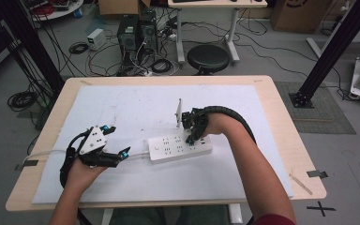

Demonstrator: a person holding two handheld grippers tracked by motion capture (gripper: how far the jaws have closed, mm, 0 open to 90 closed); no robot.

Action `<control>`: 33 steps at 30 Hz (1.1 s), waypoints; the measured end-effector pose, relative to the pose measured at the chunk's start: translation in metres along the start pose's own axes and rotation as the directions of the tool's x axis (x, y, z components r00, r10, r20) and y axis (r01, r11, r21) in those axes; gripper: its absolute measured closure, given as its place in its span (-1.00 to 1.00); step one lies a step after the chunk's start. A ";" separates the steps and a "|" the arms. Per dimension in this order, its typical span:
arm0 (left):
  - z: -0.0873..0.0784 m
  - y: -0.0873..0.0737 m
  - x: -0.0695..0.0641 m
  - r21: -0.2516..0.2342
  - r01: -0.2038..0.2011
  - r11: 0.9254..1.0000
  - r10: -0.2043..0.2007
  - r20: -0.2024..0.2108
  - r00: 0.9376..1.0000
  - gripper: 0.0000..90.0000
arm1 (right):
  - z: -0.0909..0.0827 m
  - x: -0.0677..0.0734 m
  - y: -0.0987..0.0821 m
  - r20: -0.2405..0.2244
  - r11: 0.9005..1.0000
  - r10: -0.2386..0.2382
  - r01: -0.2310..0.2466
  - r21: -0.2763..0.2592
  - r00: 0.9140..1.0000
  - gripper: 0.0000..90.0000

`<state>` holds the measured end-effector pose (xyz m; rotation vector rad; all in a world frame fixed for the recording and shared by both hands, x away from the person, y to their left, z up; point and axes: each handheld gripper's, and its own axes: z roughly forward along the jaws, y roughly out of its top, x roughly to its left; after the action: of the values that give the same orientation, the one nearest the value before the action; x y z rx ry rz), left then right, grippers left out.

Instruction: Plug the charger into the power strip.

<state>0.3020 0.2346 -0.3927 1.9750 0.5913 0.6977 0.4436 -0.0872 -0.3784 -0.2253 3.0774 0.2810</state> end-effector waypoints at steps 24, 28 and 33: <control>-0.004 0.018 0.009 -0.021 -0.032 0.999 0.032 0.002 0.999 -0.67 | -0.046 0.028 -0.042 0.042 0.860 0.316 -0.267 -0.434 0.948 -0.51; -0.006 0.023 0.010 -0.040 -0.040 0.998 0.041 0.012 0.999 -0.67 | -0.046 0.045 -0.057 0.037 0.817 0.359 -0.295 -0.494 0.932 -0.51; -0.009 0.025 0.011 -0.053 -0.037 0.998 0.038 0.013 0.999 -0.67 | -0.044 0.063 -0.073 0.048 0.765 0.419 -0.324 -0.557 0.907 -0.53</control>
<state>0.3069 0.2361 -0.3645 1.9454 0.5235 0.7149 0.3909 -0.1749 -0.3514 0.3944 2.7627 1.1251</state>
